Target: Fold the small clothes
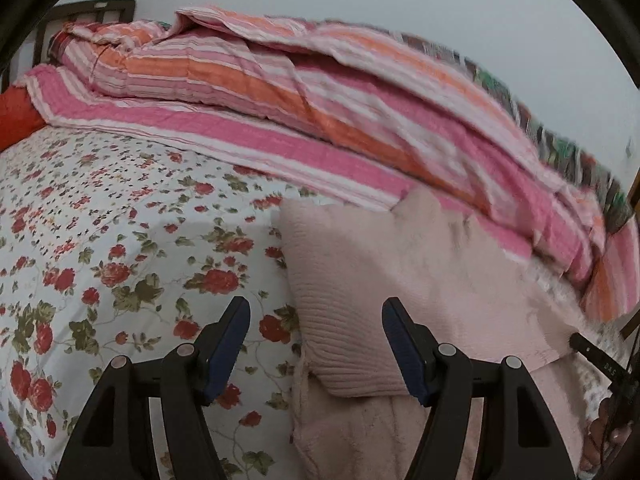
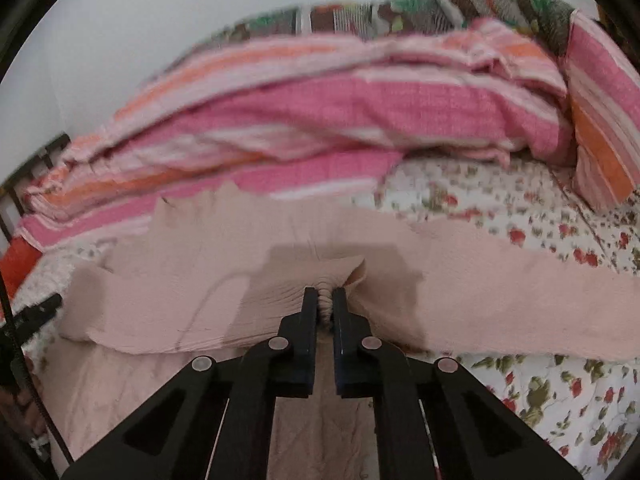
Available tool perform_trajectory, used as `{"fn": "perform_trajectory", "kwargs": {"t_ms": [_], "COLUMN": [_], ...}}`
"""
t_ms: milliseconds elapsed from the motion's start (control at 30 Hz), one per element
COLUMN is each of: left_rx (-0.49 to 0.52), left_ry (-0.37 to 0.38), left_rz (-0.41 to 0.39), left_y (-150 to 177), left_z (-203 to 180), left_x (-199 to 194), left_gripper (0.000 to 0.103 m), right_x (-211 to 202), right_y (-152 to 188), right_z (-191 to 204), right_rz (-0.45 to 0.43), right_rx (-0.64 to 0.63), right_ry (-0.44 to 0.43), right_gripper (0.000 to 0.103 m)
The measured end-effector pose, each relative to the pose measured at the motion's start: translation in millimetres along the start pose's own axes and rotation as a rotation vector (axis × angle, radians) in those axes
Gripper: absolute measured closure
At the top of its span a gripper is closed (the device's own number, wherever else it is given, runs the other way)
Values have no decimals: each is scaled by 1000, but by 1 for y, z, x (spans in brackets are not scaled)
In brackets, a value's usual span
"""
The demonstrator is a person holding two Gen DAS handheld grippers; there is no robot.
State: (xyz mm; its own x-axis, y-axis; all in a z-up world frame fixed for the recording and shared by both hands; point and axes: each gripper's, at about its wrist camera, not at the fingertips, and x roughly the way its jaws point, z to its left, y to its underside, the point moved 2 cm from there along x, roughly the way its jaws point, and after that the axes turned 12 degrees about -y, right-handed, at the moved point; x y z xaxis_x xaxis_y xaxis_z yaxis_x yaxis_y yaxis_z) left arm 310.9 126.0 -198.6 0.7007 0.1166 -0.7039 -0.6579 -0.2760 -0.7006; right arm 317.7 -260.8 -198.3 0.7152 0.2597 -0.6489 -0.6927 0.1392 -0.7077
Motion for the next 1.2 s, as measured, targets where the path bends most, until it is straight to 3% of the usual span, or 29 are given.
{"fn": "perform_trajectory", "kwargs": {"t_ms": [133, 200, 333, 367, 433, 500, 700, 900, 1033, 1133, 1200], "left_rx": [44, 61, 79, 78, 78, 76, 69, 85, 86, 93, 95], "left_ry": [-78, -96, -109, -107, -106, -106, -124, -139, -148, -157, -160], "left_rz": [70, 60, 62, 62, 59, 50, -5, 13, 5, 4, 1], "left_y": [4, 5, 6, 6, 6, 6, 1, 1, 1, 2, 2], "left_z": [-6, -9, -11, -11, -11, -10, -10, -13, -13, -14, -15], "left_x": [17, 15, 16, 15, 14, 13, 5, 11, 10, 11, 10], "left_gripper": [37, 36, 35, 35, 34, 34, 34, 34, 34, 34, 34], "right_x": [7, 5, -15, -30, -50, -77, -137, -161, -162, -161, -158], "right_y": [3, 4, 1, -3, -8, -11, 2, 39, 58, 59, 57], "right_z": [-10, -14, -23, -31, -41, -65, -152, -230, -265, -270, -269], "right_rz": [52, 55, 38, 0, -67, -152, -222, -193, -156, -166, -162], "right_rx": [48, 69, 109, 104, 86, 95, 244, 500, 650, 644, 618], "right_ry": [-21, -39, -60, -30, 48, 162, 345, 424, 389, 385, 386], "right_gripper": [91, 82, 77, 73, 49, 42, 41, 39, 39, 38, 31]}}
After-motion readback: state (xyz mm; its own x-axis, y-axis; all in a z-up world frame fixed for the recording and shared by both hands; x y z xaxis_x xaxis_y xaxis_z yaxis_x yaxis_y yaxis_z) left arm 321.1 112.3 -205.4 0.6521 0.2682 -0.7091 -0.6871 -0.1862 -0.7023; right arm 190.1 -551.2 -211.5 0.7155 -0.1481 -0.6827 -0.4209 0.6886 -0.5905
